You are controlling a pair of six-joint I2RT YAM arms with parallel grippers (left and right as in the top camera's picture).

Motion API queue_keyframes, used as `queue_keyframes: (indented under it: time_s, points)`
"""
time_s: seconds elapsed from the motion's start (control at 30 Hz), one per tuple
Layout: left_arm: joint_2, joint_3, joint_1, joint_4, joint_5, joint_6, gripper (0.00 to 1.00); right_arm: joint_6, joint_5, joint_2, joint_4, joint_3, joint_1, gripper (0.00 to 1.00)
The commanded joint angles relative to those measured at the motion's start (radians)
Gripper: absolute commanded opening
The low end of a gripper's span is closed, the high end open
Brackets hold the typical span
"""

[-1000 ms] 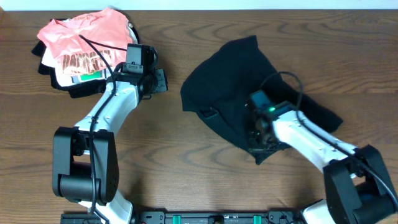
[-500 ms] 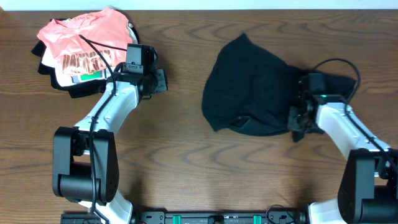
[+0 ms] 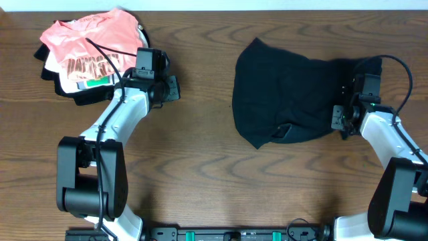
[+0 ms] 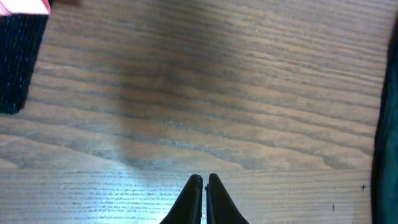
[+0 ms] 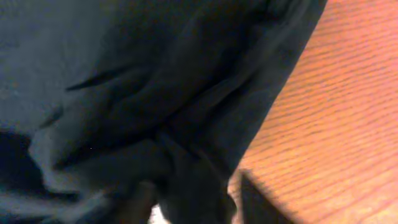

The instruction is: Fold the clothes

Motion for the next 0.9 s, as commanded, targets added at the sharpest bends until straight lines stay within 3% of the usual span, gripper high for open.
queue_keyframes:
  time_s: [0.0, 0.07, 0.2, 0.3, 0.33, 0.37, 0.6, 0.87]
  points:
    - [-0.018, 0.005, -0.002, -0.013, 0.064, -0.010, 0.06, 0.019, 0.008, -0.031, -0.031, 0.038, -0.008, 0.72]
    - [-0.018, 0.005, -0.006, -0.012, 0.125, -0.010, 0.06, 0.064, 0.007, -0.047, -0.073, 0.066, -0.008, 0.80]
    - [-0.018, 0.005, -0.048, -0.017, 0.198, -0.008, 0.06, 0.159, -0.002, -0.087, -0.193, 0.135, -0.008, 0.83]
    - [-0.017, 0.005, -0.119, -0.012, 0.197, 0.054, 0.06, 0.204, -0.113, -0.104, -0.231, 0.146, -0.008, 0.85]
    - [-0.016, 0.005, -0.156, -0.004, 0.197, 0.094, 0.06, 0.205, -0.160, -0.103, -0.238, 0.146, -0.008, 0.96]
    - [-0.016, 0.005, -0.186, 0.004, 0.196, 0.129, 0.06, 0.209, -0.195, -0.102, -0.238, 0.142, -0.008, 0.99]
    - [-0.009, 0.005, -0.380, 0.103, 0.053, 0.244, 0.06, 0.290, -0.226, -0.101, -0.230, 0.067, -0.008, 0.99]
    - [0.014, 0.005, -0.447, 0.212, 0.013, 0.245, 0.06, 0.290, -0.226, -0.100, -0.087, -0.052, -0.008, 0.99]
